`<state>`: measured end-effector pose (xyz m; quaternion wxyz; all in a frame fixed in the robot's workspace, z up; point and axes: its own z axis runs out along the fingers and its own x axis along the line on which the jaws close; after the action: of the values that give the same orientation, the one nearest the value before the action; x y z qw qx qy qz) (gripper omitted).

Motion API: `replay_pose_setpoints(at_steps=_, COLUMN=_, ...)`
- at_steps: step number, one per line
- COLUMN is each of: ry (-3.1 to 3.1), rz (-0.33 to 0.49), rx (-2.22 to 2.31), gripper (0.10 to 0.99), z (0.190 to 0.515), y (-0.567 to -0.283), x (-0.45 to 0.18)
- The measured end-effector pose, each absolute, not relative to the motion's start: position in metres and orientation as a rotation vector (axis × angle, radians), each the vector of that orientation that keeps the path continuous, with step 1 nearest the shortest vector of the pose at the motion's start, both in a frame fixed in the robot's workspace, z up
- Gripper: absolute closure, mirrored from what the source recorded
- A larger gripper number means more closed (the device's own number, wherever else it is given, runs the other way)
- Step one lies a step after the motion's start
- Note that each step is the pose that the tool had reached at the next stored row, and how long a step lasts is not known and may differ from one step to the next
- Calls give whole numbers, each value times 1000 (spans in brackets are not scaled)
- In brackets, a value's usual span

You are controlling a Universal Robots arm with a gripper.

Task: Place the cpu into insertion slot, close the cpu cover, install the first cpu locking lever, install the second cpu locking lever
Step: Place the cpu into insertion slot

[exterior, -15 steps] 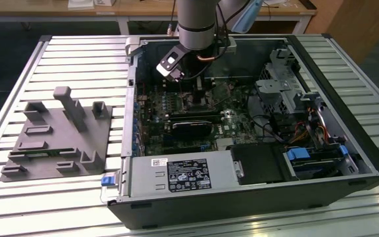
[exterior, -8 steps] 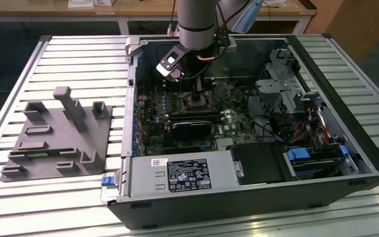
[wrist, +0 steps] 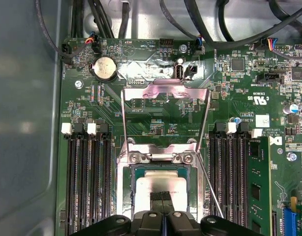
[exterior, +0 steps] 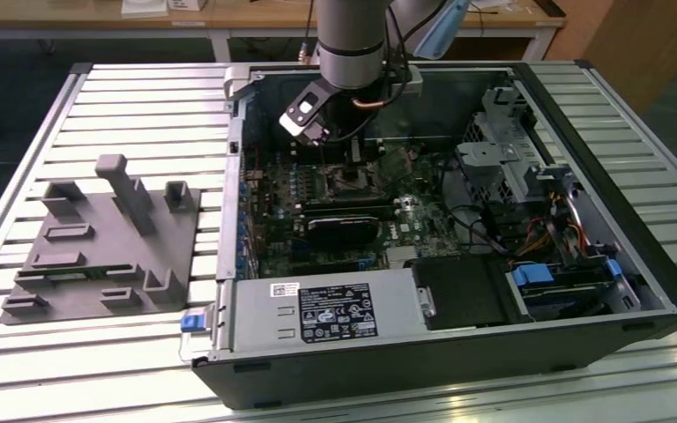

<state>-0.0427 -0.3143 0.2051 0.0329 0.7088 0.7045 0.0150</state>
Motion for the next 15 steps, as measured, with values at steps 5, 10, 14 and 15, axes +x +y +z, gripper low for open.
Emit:
replay_pose_setpoints(at_steps=5, ry=2170, rz=50, rx=2183, gripper=980, z=203, y=-315, x=-42)
replay_pose_setpoints(at_steps=10, ry=2176, rz=65, rx=2191, gripper=980, z=201, y=-315, x=-42)
replay_pose_setpoints(at_steps=14, ry=2176, rz=65, rx=2191, gripper=980, z=199, y=-315, x=-42)
replay_pose_setpoints(at_steps=15, ry=2176, rz=65, rx=2191, gripper=980, z=199, y=-315, x=-42)
